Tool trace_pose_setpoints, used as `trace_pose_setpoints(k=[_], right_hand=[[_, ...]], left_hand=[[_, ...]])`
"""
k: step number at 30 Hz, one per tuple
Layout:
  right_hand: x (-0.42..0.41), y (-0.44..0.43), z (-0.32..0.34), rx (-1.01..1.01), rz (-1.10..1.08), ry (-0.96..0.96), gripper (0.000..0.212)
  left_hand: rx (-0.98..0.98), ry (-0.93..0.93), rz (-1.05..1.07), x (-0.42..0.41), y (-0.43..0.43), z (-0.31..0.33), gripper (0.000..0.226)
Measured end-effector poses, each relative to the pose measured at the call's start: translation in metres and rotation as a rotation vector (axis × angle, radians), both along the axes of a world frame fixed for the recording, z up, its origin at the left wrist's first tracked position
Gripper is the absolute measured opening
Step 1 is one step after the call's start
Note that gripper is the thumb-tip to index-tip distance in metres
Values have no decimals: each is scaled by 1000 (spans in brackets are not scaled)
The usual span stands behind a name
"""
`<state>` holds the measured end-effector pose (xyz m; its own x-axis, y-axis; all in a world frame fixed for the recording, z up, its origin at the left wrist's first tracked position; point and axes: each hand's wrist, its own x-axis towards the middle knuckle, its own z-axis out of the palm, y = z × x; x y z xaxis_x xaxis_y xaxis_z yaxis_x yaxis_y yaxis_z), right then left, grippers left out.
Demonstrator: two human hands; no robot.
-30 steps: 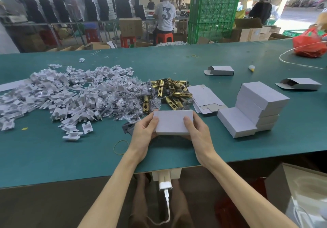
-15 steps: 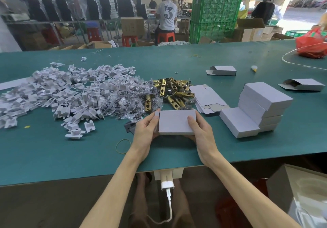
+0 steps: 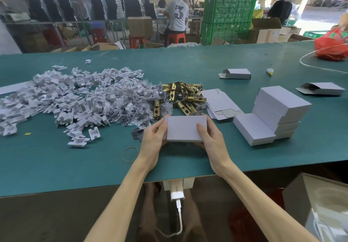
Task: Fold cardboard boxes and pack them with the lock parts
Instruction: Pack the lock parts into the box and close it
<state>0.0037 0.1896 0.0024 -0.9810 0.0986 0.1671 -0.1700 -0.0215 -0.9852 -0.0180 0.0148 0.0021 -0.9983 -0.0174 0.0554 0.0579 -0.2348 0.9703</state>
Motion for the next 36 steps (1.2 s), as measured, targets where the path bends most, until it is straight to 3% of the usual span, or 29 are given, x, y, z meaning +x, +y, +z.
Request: trace_pose_setpoints(k=[7, 12, 16, 20, 23, 26, 29, 36], right_hand=[[-5, -1, -9, 144, 22, -30, 46], [-4, -4, -9, 215, 93, -46, 49], [0, -7, -7, 219, 172, -56, 67], [1, -6, -7, 306, 224, -75, 105], [3, -7, -4, 269, 287, -65, 116], [3, -7, -3, 313, 272, -19, 100], [4, -7, -1, 210, 250, -37, 88], [4, -4, 0, 59, 176, -36, 80]], left_hand=[[-32, -16, 23, -1, 1, 0, 25], [-26, -48, -12, 1, 0, 4, 47], [12, -50, 31, 1, 1, 6, 54], [7, -35, 55, 0, 1, 3, 51], [-35, 1, 68, 1, 0, 2, 55], [-62, 8, 75, 0, -1, -1, 46], [-55, -7, 62, -2, -2, -2, 36], [-32, -33, -46, 1, 0, 0, 44]])
